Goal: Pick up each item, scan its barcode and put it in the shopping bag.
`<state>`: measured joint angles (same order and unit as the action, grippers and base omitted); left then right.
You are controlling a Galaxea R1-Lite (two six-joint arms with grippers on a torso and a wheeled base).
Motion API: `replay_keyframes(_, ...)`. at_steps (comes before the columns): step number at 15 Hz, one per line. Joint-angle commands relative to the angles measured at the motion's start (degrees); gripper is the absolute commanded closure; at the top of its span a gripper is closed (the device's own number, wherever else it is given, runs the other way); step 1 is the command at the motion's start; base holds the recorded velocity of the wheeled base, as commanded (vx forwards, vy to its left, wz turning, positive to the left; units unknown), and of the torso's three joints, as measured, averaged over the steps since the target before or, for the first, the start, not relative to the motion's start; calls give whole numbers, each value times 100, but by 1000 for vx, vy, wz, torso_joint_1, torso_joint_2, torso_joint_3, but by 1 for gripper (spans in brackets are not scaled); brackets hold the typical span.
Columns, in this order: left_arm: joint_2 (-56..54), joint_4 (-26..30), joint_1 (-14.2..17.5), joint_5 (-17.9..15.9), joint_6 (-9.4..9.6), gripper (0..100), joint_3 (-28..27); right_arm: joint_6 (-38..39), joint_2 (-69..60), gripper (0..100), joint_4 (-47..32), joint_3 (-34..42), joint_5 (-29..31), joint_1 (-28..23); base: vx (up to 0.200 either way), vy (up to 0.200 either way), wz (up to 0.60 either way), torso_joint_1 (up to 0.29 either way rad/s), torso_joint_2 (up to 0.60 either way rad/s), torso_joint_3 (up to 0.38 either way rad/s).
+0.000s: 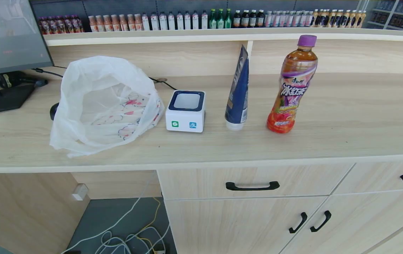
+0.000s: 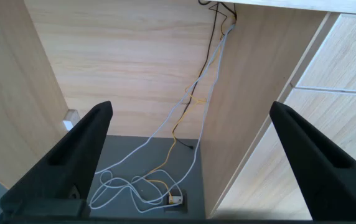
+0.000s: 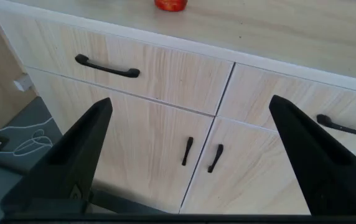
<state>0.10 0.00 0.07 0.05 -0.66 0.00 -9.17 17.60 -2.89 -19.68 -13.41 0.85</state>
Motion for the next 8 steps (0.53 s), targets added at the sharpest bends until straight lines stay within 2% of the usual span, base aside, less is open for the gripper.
replay_keyframes(1,-1,0,1,4,-4,0,0,-103,534,0,8,-300,-136,11,0,0,0,0,0,0)
replay_keyframes(3,-1,0,-7,4,-4,0,0,-261,1008,0,25,-669,-259,55,0,0,0,0,0,0)
replay_keyframes(6,-1,0,1,4,-4,0,0,-674,1755,0,298,-854,-303,952,0,0,0,0,0,0)
replay_keyframes(8,-1,0,1,4,-4,0,0,-1061,2494,0,1045,-933,-259,1514,0,0,0,0,0,0)
